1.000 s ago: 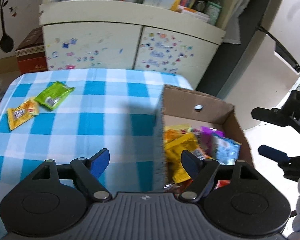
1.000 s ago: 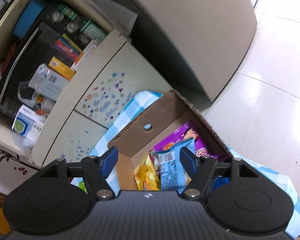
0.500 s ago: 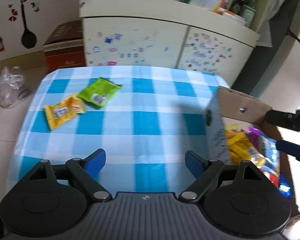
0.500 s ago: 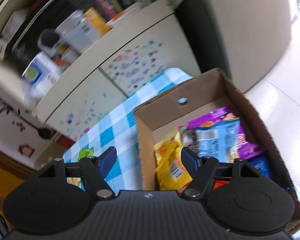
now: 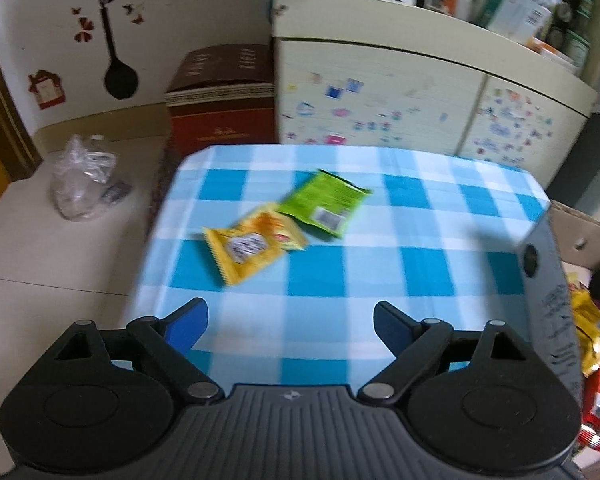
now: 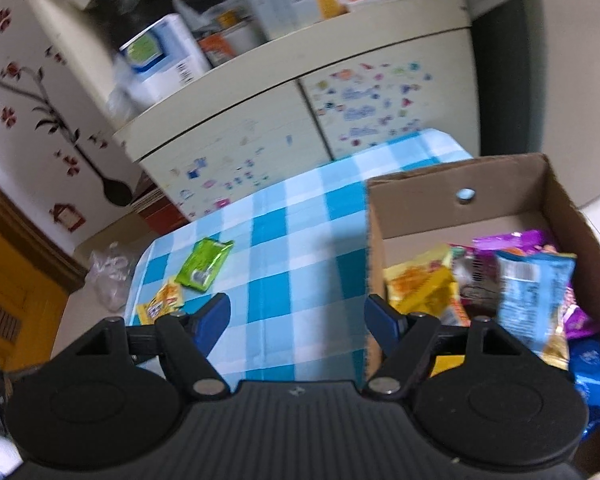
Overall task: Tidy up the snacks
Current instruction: 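Withdraw both grippers from the box back over the table, then move the left gripper to the last yellow waffle packet while the right gripper moves to the green packet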
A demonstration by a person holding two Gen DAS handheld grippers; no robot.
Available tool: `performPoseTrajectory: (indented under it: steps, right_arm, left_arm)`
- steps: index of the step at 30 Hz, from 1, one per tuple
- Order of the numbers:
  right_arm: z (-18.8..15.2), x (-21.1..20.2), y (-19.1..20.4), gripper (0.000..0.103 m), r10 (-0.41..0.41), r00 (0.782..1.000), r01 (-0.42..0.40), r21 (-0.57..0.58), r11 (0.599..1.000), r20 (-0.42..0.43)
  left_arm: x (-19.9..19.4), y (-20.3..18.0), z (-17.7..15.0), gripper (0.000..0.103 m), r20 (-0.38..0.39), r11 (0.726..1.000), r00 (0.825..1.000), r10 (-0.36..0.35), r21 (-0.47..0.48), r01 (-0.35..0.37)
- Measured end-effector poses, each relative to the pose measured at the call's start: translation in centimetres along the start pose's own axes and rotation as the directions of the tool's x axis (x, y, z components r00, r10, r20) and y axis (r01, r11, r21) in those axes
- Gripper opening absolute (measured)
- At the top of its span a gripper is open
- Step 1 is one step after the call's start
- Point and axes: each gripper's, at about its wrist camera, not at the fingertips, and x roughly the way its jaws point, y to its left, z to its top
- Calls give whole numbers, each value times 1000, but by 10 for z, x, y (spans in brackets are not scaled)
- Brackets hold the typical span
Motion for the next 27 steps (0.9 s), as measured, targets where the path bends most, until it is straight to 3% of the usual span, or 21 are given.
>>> performPoseTrajectory:
  steps: [8,13,18,21,27]
  right_arm:
    - [-12,11,35,75,69,997,-72,-153,986,-20]
    - [-19,15,48,75,90,995,-96,-207,974,-38]
    - [-20,20,49,75,70,996,-78,-216,973,-46]
    - [-21,23,48,75,61,997,-70,-214,974,-48]
    - [-21,26,47,75,52,997,-62,-217,974,-51]
  left_arm:
    - [11,33,15,94,28,998,998,63,-18,-62]
    - [31,39,20,94,31,997,998,58,44,-60]
    - [56,41,25,92,-13,998,999,36,55,-35]
    - [65,35,28,92,8,992,999,44,121,-45]
    - [88,36,36,92,5,986,999,35,162,-36]
